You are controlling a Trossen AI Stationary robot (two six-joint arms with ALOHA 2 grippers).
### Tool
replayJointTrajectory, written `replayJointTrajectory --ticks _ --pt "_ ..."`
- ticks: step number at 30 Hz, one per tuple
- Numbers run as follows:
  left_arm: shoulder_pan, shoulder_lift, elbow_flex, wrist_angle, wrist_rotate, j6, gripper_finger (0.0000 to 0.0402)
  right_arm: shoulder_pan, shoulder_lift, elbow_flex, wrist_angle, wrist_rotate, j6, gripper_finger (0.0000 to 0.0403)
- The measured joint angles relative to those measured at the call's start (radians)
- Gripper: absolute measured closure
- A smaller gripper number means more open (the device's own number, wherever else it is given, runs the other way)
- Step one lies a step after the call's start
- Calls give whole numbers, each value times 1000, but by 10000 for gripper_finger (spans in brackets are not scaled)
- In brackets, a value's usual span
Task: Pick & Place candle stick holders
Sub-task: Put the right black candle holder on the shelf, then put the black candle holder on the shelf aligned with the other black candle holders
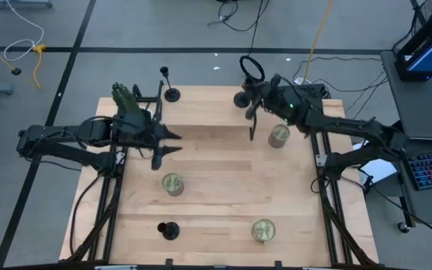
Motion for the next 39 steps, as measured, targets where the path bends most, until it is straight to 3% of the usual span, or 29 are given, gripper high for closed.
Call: replayJointTrajectory --ticks 6,13,20,24,29,39 --pt "-97 58 0 -19 10 54 229 -106 99 1 51 -97 64 382" --pt "-182 122 0 -139 1 101 229 -164 183 1 108 -102 75 382" --pt "-234 174 -1 -395 -33 -60 229 -184 201 3 125 -104 74 363" --pt "-266 194 -6 -456 -14 -112 229 -184 195 2 128 -103 73 350" --pt "-323 197 -52 -439 34 -149 229 -184 195 1 125 -104 75 315" --pt "-464 196 -135 -413 28 -353 229 -175 175 1 103 -101 100 201"
